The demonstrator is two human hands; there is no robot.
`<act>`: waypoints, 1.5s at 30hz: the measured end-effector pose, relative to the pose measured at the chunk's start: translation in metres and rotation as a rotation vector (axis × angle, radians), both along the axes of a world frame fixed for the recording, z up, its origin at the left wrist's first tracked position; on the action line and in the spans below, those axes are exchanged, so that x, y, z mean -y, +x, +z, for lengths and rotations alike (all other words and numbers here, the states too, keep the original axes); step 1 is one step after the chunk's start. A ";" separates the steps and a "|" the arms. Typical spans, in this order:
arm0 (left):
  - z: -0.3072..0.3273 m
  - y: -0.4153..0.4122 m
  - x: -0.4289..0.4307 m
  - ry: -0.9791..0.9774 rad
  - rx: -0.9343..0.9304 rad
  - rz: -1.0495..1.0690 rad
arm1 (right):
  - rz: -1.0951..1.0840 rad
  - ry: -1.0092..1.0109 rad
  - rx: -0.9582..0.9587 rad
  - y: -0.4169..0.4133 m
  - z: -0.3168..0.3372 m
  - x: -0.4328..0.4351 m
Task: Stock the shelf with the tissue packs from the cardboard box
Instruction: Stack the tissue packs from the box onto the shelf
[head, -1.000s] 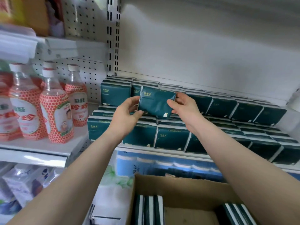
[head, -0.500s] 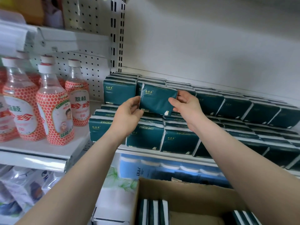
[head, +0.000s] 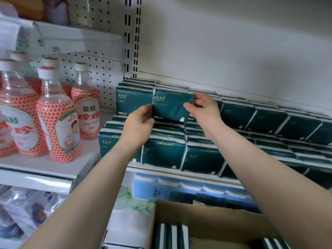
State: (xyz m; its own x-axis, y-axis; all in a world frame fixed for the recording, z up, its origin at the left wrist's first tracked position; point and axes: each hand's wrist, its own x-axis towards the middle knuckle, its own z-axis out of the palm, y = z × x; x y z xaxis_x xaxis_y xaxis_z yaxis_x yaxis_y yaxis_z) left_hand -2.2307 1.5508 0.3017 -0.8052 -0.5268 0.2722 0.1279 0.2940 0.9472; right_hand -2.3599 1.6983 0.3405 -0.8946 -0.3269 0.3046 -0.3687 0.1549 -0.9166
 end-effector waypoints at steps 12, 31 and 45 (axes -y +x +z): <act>-0.008 -0.012 0.005 -0.128 0.079 0.012 | -0.132 0.127 -0.023 -0.007 -0.015 0.017; 0.005 0.007 -0.070 -0.086 -0.111 -0.140 | -0.135 0.131 -0.082 0.056 -0.014 -0.075; -0.116 0.093 -0.132 -0.105 0.243 -0.295 | -0.116 0.249 0.089 0.155 -0.137 -0.162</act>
State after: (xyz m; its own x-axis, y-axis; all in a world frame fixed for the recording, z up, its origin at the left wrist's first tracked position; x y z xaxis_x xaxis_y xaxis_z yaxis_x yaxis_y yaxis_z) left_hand -2.1376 1.6823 0.1855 -0.9655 -0.2421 0.0953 -0.0025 0.3750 0.9270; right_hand -2.2048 1.8604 0.2034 -0.9500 -0.2761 0.1459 -0.2549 0.4155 -0.8731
